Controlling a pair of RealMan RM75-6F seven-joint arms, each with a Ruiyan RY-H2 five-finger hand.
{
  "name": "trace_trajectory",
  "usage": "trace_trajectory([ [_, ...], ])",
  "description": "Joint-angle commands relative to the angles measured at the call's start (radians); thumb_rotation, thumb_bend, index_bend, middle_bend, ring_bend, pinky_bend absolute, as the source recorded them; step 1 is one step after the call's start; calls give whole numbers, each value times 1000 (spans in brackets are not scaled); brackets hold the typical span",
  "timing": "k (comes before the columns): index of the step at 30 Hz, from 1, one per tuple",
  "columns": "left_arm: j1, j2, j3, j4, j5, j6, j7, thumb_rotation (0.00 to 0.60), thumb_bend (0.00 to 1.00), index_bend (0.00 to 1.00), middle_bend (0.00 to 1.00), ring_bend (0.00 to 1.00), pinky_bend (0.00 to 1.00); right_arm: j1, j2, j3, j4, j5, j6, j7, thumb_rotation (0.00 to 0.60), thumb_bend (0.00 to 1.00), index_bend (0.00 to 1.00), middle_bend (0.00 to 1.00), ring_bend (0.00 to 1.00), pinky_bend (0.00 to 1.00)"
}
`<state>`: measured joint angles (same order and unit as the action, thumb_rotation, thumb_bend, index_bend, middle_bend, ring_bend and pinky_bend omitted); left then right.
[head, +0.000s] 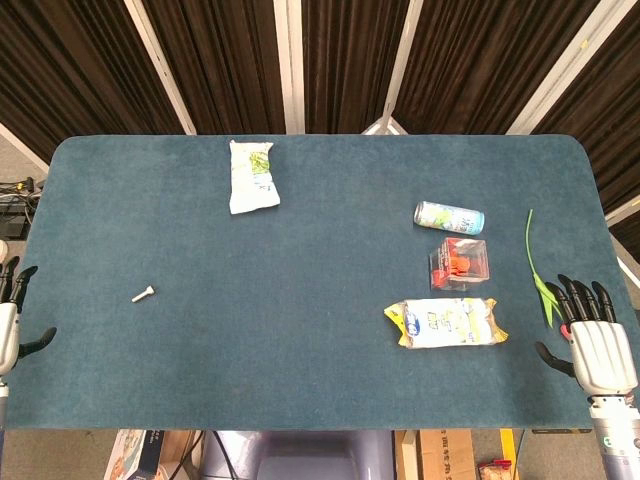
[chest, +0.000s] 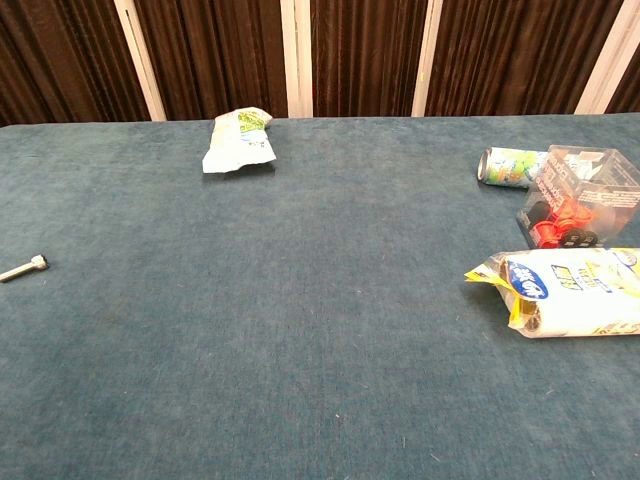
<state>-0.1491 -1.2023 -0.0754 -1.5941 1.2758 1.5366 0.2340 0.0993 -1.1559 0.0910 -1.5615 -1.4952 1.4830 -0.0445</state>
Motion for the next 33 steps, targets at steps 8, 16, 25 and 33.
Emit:
trace_trajectory([
  [8,6,10,-5,-2,2,-21,-17,600,276,139,9,0,43,-2,-2,-1,-5,1,4,-1,600,214,152,104,114,32],
  [16,4,5,-12,11,1,-40,-24,600,276,149,9,0,43,-1,-4,2,-2,10,0,8,600,213,152,104,114,34],
  [25,-9,3,-26,26,-27,-96,-39,600,276,181,10,0,43,-6,2,0,-8,6,9,8,600,213,152,104,114,32],
  [33,-31,-24,-52,68,-67,-147,-60,600,276,254,32,0,46,-6,5,0,-11,8,8,6,600,214,152,104,114,33],
])
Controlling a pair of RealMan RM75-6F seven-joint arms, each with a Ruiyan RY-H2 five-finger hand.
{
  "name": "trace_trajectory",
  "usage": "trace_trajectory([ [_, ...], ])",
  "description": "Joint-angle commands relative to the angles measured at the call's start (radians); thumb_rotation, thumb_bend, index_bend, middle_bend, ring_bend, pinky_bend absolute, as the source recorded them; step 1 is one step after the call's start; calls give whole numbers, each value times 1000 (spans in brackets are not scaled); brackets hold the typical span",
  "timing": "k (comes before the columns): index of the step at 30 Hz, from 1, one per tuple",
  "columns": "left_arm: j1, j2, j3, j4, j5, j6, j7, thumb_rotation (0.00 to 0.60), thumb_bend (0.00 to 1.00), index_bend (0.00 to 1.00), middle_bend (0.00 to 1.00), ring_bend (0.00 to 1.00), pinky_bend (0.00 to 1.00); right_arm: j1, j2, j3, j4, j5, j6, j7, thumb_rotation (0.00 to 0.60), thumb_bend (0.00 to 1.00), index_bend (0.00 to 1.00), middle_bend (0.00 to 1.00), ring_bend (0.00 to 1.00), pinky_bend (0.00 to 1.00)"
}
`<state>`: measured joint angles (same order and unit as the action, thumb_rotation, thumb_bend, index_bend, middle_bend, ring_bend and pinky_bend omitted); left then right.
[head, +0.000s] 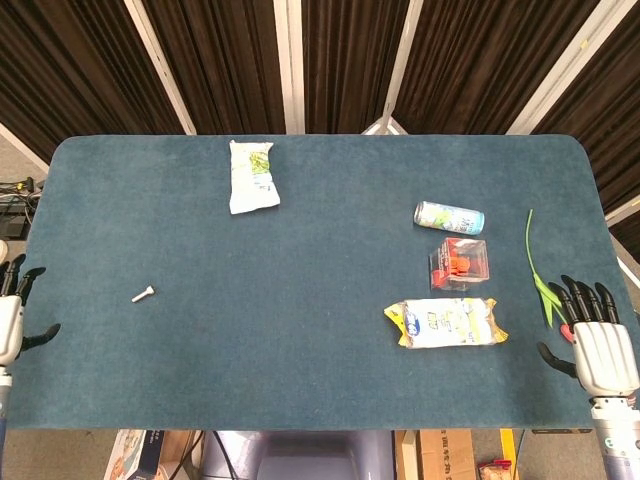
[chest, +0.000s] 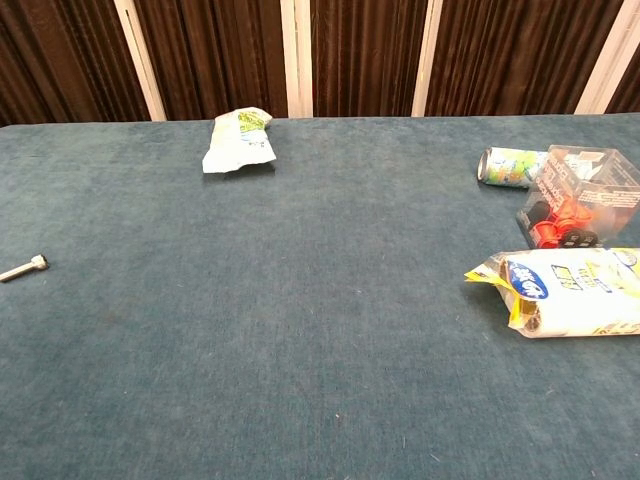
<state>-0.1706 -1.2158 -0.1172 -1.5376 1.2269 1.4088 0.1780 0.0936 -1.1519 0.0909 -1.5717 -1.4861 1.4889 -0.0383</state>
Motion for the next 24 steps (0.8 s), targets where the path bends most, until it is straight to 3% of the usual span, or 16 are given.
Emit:
trace_trajectory([
  [1,-18,-20,-19,17,-26,-33,-11,600,276,267,36,0,46,-2,1,0,-1,0,4,0,600,213,152,104,114,34],
  [5,-62,-56,-48,44,-66,-112,-40,600,324,305,41,0,52,-3,2,1,-1,6,1,4,600,213,152,103,114,33],
  [11,-156,-89,-97,83,-192,-267,36,600,362,332,53,0,60,-3,0,2,-2,7,2,-3,600,213,152,104,114,33],
  [18,-214,-122,-110,45,-303,-295,200,600,371,352,60,4,60,0,-4,2,0,12,-5,-11,600,213,152,104,114,33],
  [24,-240,-150,-103,29,-387,-324,263,600,378,360,62,7,60,0,-4,1,2,12,-6,-10,600,213,152,103,114,33],
])
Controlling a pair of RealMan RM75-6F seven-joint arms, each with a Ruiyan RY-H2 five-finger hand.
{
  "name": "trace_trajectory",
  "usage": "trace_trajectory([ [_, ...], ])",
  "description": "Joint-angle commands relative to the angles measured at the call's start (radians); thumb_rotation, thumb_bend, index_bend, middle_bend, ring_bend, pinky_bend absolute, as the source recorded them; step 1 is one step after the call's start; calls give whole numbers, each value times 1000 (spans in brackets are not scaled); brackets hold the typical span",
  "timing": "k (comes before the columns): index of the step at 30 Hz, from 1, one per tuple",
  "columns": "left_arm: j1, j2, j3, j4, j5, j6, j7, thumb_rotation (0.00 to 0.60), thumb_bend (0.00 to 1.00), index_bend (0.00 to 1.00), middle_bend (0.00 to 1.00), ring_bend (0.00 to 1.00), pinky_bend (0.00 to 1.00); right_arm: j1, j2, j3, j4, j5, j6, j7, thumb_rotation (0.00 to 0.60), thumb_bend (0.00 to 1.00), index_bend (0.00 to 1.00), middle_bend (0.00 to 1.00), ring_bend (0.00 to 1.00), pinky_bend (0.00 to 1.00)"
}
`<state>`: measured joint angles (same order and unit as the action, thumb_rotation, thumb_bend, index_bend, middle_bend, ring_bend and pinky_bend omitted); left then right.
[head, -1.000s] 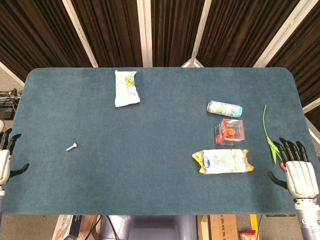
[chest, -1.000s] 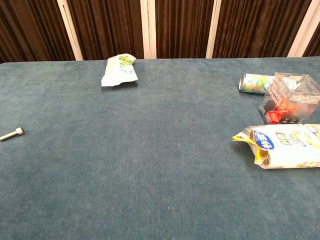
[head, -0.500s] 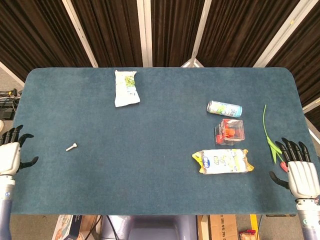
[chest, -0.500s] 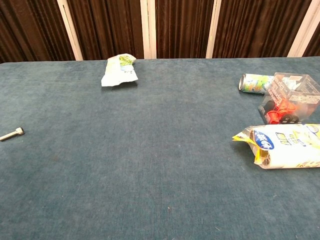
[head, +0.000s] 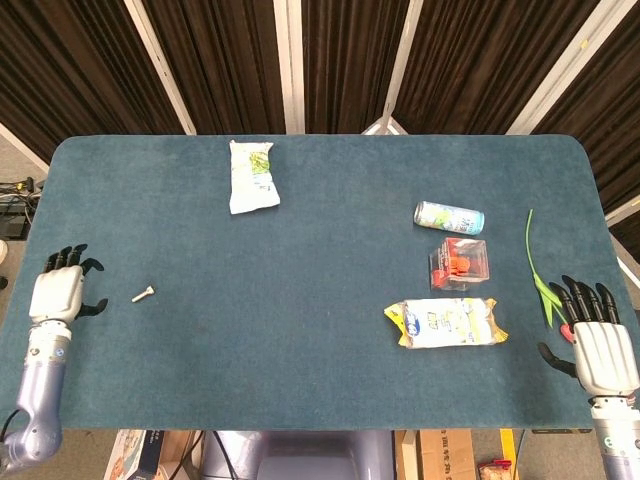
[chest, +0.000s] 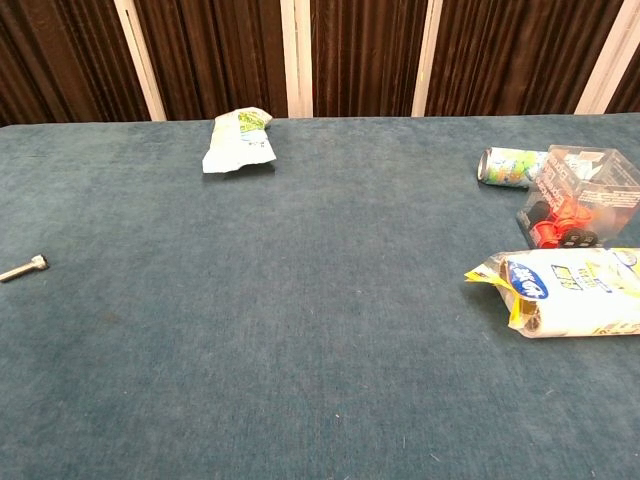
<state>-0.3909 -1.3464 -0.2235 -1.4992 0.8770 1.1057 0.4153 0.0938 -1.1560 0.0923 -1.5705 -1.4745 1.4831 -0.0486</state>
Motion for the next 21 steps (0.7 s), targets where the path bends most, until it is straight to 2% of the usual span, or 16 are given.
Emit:
trace_trajectory([
  [1,-23,-24,6,-7,-43,-26,32,600,384,363,62,7,60,0,0,0,1,0,-1,1,600,213,152,103,114,33],
  [11,-46,-92,18,29,-60,-2,54,600,440,421,85,8,61,2,-2,3,6,9,-6,3,600,213,152,103,114,31],
  [21,-59,-120,30,52,-80,4,80,600,441,431,86,8,60,3,-4,5,9,14,-8,6,600,212,152,104,114,30],
])
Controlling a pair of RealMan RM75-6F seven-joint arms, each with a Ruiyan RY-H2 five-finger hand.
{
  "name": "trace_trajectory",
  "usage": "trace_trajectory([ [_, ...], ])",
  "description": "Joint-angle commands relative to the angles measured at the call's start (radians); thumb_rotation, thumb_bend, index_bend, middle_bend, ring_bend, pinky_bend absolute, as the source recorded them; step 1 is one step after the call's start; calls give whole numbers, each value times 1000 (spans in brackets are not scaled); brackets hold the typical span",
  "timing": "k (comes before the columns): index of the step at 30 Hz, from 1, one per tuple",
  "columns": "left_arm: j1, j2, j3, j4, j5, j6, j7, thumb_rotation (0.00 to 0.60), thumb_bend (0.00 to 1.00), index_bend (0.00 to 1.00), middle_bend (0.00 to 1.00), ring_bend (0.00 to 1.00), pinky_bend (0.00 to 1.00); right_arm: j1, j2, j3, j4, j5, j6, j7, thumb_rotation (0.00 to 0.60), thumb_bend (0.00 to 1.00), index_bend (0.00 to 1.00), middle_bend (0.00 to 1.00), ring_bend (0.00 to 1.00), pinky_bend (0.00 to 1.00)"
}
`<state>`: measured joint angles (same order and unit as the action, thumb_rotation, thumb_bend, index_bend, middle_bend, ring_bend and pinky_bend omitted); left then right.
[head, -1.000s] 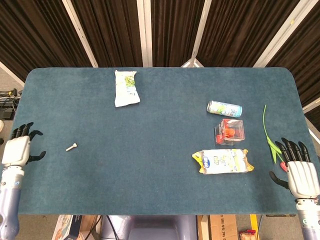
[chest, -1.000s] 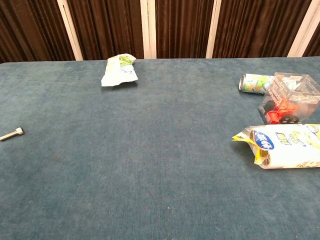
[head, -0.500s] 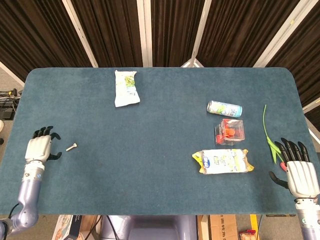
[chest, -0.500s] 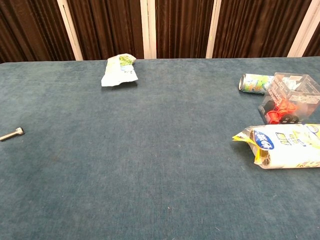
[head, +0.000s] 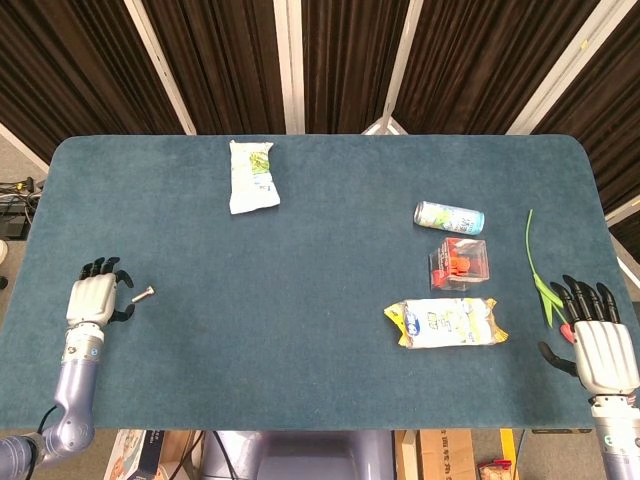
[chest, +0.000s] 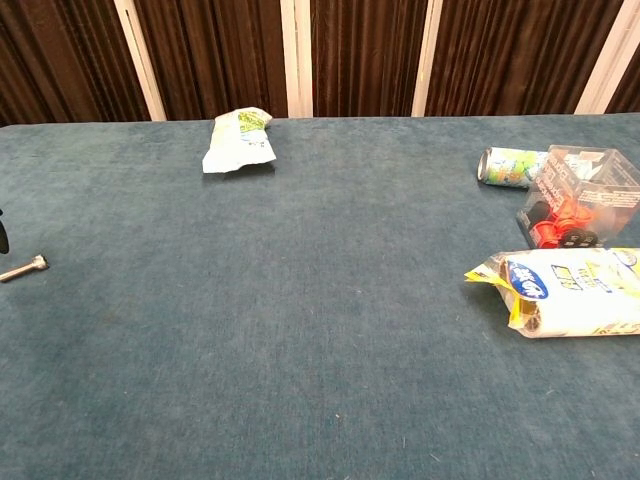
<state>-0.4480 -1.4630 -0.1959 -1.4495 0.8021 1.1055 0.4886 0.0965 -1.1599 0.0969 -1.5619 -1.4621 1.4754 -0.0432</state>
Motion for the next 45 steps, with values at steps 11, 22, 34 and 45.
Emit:
trace_trajectory([
  [11,-8,-27,10,34,-6,7,0,600,455,461,113,26,61,2,-3,1,2,5,-5,2,600,213,152,104,114,30],
  [22,-15,-53,15,68,6,8,-6,600,456,462,113,26,61,4,-8,1,5,8,-10,-5,600,213,152,104,114,32],
  [34,-25,-80,24,97,2,3,15,600,471,480,128,26,61,6,-11,1,6,11,-15,-5,600,213,152,104,114,32],
  [45,-26,-85,29,105,-2,0,28,600,495,504,144,27,61,6,-11,1,6,11,-15,-1,600,214,152,104,114,31],
])
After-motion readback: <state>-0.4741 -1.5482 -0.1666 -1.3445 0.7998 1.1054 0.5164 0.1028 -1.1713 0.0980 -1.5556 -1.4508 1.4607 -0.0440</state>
